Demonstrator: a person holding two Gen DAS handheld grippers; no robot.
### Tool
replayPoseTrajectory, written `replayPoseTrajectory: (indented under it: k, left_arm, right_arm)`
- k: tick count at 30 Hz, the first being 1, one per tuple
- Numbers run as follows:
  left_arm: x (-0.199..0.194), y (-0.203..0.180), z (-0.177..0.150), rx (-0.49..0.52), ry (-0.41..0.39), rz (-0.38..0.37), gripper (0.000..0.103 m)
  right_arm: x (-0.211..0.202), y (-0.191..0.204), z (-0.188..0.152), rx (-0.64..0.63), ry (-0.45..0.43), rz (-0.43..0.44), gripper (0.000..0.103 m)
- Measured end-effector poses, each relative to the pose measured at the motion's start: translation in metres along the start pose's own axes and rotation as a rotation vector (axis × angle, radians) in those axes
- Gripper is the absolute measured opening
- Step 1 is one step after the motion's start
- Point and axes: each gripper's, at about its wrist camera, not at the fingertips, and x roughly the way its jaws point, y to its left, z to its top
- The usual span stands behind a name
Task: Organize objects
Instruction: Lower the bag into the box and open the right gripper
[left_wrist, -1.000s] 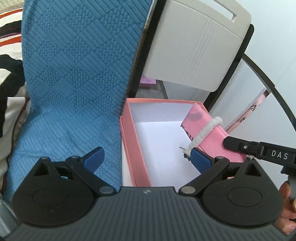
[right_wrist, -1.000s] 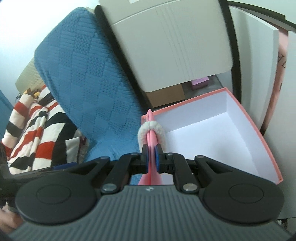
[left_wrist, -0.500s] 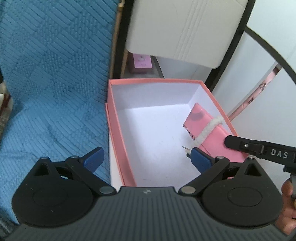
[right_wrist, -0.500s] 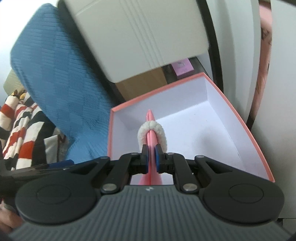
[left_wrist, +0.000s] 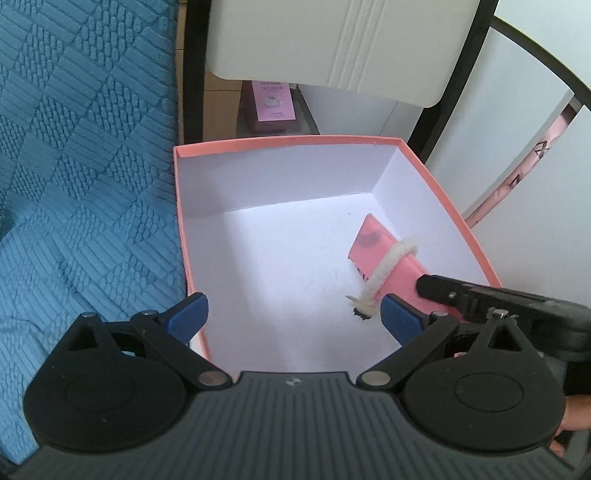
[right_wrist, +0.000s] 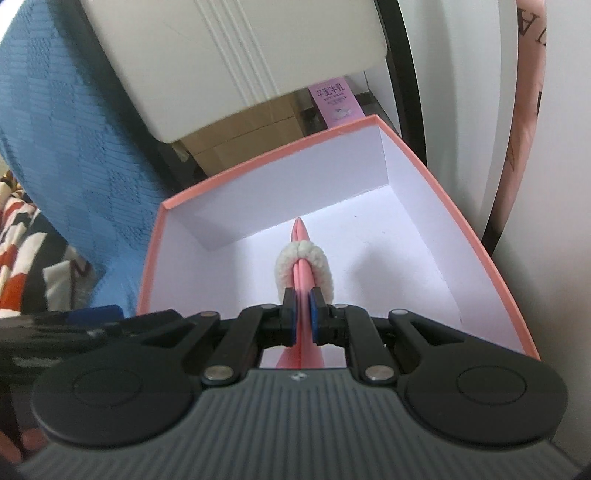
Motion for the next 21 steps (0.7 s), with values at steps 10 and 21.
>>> replayPoseTrajectory:
  k: [10,21]
  left_arm:
    - [0.014,0.004,0.002,-0.039,0.010,0.000,0.101]
    - [0.007,0.011,0.000,-0.048,-0.010,-0.008,0.101]
  right_arm:
    - [0.034,-0.005,0.001,-0.028,0.028,-0.018,0.011]
    - [0.033,-0.006,0.001,-0.012,0.012,-0.059,0.072]
